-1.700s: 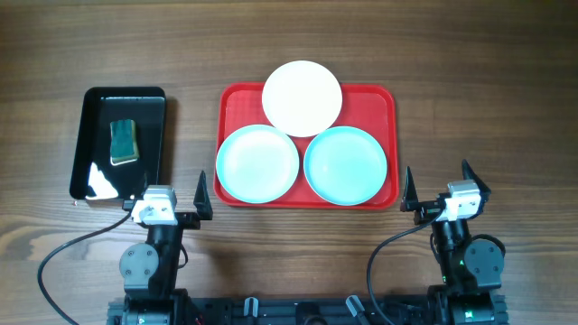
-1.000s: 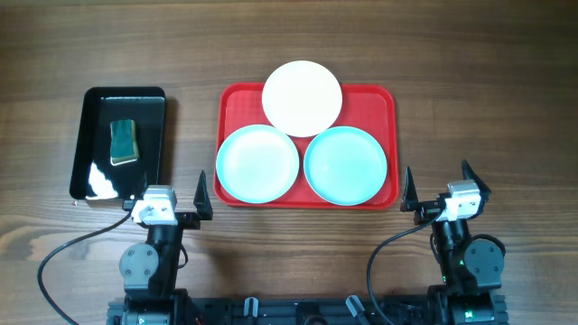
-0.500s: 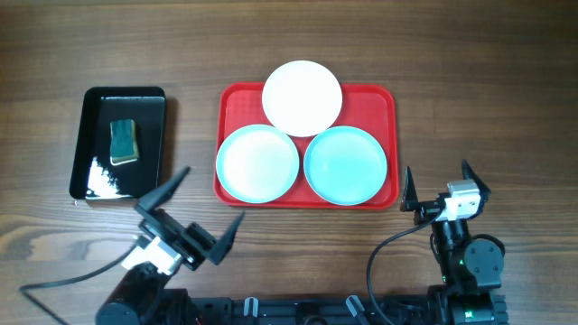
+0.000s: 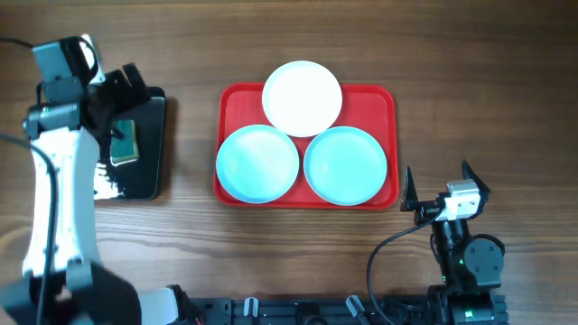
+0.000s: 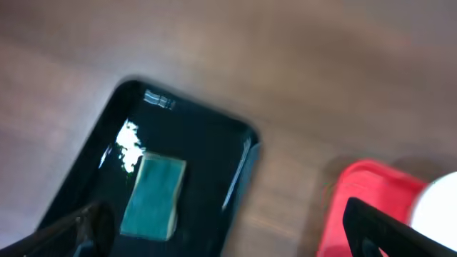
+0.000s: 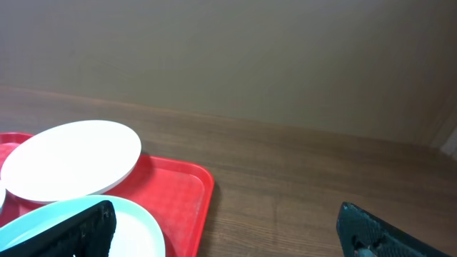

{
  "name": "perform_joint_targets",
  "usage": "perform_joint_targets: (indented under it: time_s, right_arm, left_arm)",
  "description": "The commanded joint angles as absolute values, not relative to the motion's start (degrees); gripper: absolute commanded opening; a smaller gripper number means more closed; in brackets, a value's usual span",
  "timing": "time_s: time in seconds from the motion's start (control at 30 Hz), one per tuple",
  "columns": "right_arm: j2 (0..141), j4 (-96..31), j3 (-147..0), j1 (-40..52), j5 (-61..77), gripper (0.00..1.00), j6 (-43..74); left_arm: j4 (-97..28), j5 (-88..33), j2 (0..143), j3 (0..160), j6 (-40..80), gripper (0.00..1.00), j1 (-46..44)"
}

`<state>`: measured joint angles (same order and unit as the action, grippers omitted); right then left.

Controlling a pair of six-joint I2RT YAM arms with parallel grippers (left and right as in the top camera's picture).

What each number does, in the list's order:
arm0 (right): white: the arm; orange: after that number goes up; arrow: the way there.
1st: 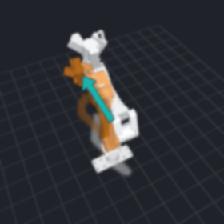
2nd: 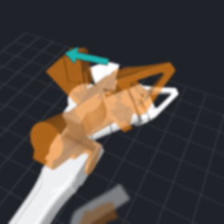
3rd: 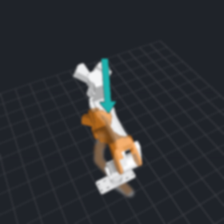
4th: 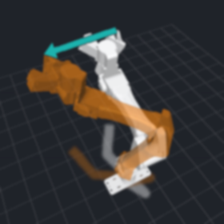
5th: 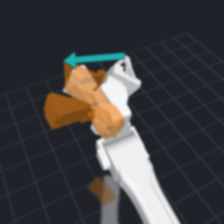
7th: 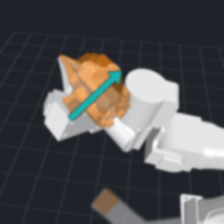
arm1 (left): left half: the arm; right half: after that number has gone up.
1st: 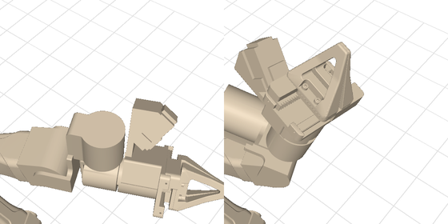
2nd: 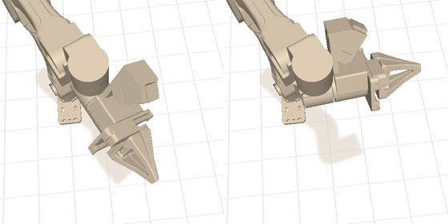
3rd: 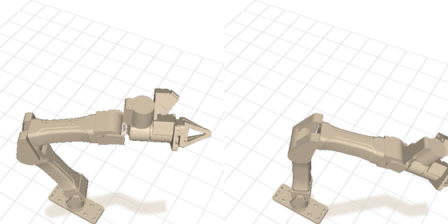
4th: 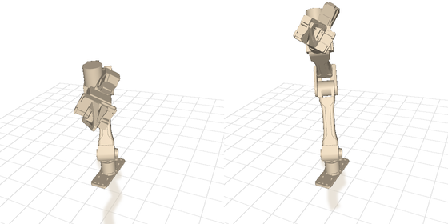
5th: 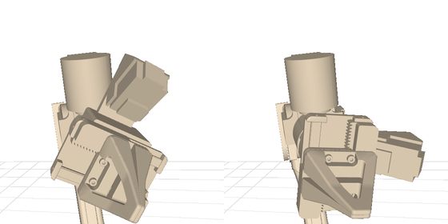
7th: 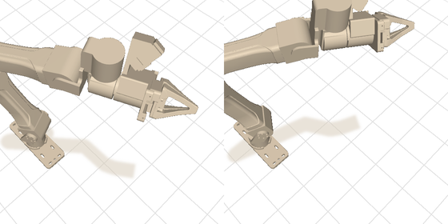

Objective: Clean dirty plates on tray and stack at the side
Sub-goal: 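Reach the left gripper to the black tray and grasp the sponge, then hold the left light-blue plate with the right gripper and scrub it with the sponge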

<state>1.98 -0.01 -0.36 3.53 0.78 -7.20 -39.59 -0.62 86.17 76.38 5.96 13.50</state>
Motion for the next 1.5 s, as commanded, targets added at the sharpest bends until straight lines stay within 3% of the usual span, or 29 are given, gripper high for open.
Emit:
perform_joint_targets:
  time_s: [0.0,0.07,0.13,0.3,0.43,0.53,0.63,0.67,0.7,0.83,1.0,1.17,1.3,1.43,1.47]
  right_arm:
    - [1.67,0.25,-0.4,3.31,-0.16,1.0,-7.51]
    - [1.67,0.25,-0.4,3.31,-0.16,1.0,-7.51]
    - [1.67,0.25,-0.4,3.31,-0.16,1.0,-7.51]
    - [1.67,0.25,-0.4,3.31,-0.16,1.0,-7.51]
    - [1.67,0.25,-0.4,3.31,-0.16,1.0,-7.51]
    - [1.67,0.25,-0.4,3.31,-0.16,1.0,-7.49]
    - [1.67,0.25,-0.4,3.31,-0.16,1.0,-7.51]
    - [1.67,0.25,-0.4,3.31,-0.16,1.0,-7.49]
    - [1.67,0.25,-0.4,3.31,-0.16,1.0,-7.51]
    - [1.67,0.25,-0.4,3.31,-0.16,1.0,-7.51]
    - [1.67,0.25,-0.4,3.31,-0.16,1.0,-7.51]
    - [1.67,0.25,-0.4,3.31,-0.16,1.0,-7.51]
    - [1.67,0.25,-0.4,3.31,-0.16,1.0,-7.51]
    - [1.67,2.94,-0.4,3.31,0.58,1.0,-9.28]
    - [1.67,6.9,-0.4,3.36,10.79,1.0,-3.66]
  left_arm:
    - [-40.16,8.03,95.88,76.84,6.31,1.0,17.56]
    - [-41.01,9.13,102.56,76.84,6.48,1.0,21.15]
    - [-40.38,1.85,107.42,76.84,6.46,1.0,23.11]
    - [-37.67,-1.98,113.93,76.82,6.17,1.0,23.53]
    - [-36.77,-6.48,115.5,76.73,1.48,0.89,23.53]
    - [-37.01,-5.82,117.62,76.73,0.43,0.66,23.53]
    - [-37.04,-5.74,117.8,76.73,0.43,0.31,23.53]
    - [-37.04,-5.74,117.8,76.73,0.43,0.08,23.53]
    - [-37.08,-5.76,117.73,76.73,0.45,0.04,23.53]
    - [-37.95,-6.28,113.01,76.86,0.47,0.04,23.53]
    - [-39.05,-12.56,93.93,76.95,0.45,0.04,23.53]
    - [-36.84,-8.49,102.91,71.53,0.47,0.04,23.59]
    - [-44.16,-9.1,91.77,76.29,5.21,0.04,23.53]
    - [-47.2,-25.28,76.16,76.84,6.92,0.04,22.85]
    - [-50.61,-30.35,72.16,76.84,6.92,0.04,21.45]
